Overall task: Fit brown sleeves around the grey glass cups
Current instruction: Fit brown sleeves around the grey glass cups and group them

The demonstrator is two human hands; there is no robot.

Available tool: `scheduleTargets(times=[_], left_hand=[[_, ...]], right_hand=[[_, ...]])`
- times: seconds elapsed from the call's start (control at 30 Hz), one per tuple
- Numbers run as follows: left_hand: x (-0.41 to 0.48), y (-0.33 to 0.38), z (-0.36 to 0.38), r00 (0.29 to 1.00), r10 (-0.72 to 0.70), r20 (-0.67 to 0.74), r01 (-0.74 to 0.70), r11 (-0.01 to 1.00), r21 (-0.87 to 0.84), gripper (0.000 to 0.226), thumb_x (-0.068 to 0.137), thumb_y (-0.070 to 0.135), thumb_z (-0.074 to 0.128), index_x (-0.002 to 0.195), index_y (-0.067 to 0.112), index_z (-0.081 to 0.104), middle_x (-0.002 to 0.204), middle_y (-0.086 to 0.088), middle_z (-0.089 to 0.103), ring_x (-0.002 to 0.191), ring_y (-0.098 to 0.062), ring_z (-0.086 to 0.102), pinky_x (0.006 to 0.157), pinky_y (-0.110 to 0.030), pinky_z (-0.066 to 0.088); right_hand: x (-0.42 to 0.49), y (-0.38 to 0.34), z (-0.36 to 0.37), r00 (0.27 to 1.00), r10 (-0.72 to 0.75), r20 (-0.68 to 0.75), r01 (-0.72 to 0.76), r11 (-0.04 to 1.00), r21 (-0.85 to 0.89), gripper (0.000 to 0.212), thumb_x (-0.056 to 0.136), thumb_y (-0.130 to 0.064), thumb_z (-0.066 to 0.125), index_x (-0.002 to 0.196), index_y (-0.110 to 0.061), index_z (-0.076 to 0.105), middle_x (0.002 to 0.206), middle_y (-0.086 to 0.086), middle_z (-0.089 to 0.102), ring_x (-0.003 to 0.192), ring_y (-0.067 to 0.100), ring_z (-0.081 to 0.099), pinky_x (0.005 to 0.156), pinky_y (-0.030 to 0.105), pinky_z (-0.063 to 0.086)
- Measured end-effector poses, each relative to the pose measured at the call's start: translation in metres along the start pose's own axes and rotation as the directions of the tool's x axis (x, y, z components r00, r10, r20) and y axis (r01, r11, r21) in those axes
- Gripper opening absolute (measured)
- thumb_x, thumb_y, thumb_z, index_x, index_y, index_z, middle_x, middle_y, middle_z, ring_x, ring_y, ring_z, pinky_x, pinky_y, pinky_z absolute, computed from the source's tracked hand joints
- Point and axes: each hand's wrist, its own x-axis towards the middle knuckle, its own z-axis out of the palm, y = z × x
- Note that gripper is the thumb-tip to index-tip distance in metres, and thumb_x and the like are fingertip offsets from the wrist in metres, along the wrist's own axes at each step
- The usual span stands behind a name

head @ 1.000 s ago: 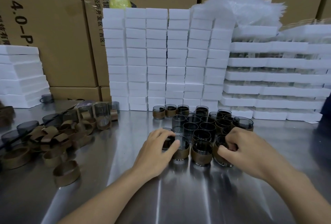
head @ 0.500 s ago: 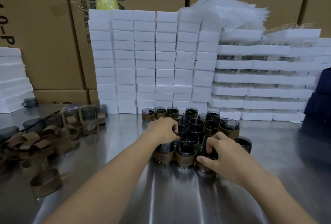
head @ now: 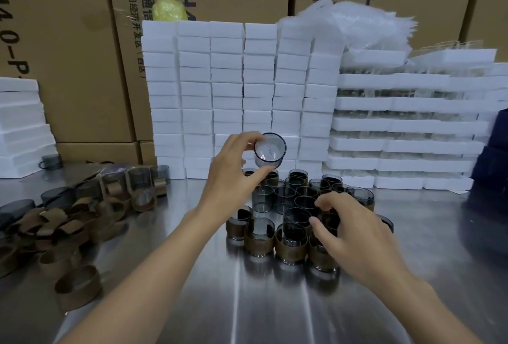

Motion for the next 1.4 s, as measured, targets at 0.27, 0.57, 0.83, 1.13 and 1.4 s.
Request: scheduleTargets(times=[0.27,0.57,0.83,1.13,1.4], left_hand=[[0.009,0.022,-0.018,0.976,0.213,-0.040,-0.213,0.977,0.005,0.067,0.086,0.023,0.092,0.144,0.030,0.061,0.134,0.017,0.057,0.129,-0.006,0.059,0.096,-0.022,0.054],[0.013,0.032,-0.031,0.992,0.119,-0.044,-0.122,0.989,-0.079,0.058,0.085,0.030,0.093,0.132,0.032,0.060,0.130,0.017,0.063,0.129,-0.013,0.061,0.096,-0.028,0.056],[0.019,0.056,-0.031,0.896,-0.381,0.227,0.402,0.482,-0.779,0.041,0.093,0.046,0.083,0.125,0.021,0.080,0.125,0.004,0.080,0.116,-0.010,0.075,0.097,-0.030,0.057],[0.014,0.070,-0.020,0.634,-0.438,0.637,0.642,-0.161,-0.750,0.067,0.096,0.067,0.064,0.109,0.005,0.084,0.127,-0.002,0.080,0.096,-0.013,0.079,0.080,-0.025,0.060],[0.012,0.071,-0.020,0.570,-0.477,0.669,0.690,-0.164,-0.705,0.068,0.094,0.067,0.069,0.121,0.005,0.075,0.114,-0.001,0.080,0.098,-0.014,0.073,0.090,-0.026,0.054]], right_hand=[[0.084,-0.056,-0.031,0.994,-0.073,-0.078,0.096,0.933,0.346,0.070,0.095,-0.041,0.078,0.156,-0.046,0.044,0.136,-0.023,0.060,0.082,0.007,0.069,0.079,0.036,0.056],[0.112,-0.073,-0.041,0.984,-0.176,-0.002,0.161,0.898,0.410,0.059,0.096,-0.020,0.081,0.145,-0.043,0.057,0.133,-0.016,0.062,0.084,0.006,0.069,0.063,0.010,0.050],[0.105,-0.082,-0.058,0.973,-0.181,-0.140,0.226,0.858,0.461,0.058,0.087,-0.036,0.090,0.139,-0.040,0.065,0.120,-0.016,0.060,0.087,0.003,0.065,0.080,0.002,0.043],[0.100,-0.095,-0.052,0.966,-0.142,-0.215,0.225,0.873,0.433,0.055,0.076,-0.069,0.085,0.116,-0.044,0.057,0.104,-0.014,0.065,0.078,0.009,0.063,0.070,0.026,0.054],[0.094,-0.108,-0.026,0.854,-0.086,-0.513,0.249,0.934,0.258,0.041,0.107,-0.064,0.045,0.096,-0.025,0.052,0.070,-0.016,0.055,0.066,0.006,0.056,0.056,0.034,0.038]])
